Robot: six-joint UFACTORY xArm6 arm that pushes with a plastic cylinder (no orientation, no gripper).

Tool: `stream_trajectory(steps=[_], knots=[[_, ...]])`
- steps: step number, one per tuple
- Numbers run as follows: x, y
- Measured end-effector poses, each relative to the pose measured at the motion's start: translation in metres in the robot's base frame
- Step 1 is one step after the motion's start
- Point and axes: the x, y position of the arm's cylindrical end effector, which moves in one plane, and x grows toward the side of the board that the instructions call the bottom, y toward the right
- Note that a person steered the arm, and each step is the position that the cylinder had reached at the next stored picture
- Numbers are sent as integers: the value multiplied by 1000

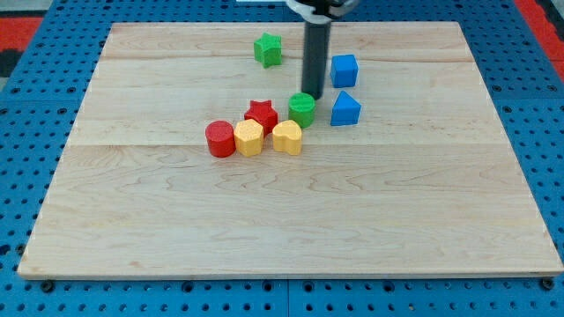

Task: Move green circle down

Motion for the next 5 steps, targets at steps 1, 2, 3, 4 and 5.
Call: stream_trajectory(steps=[1, 2, 3, 4, 5], knots=[[33, -25], [76, 13], [104, 60], [113, 47], [73, 37]])
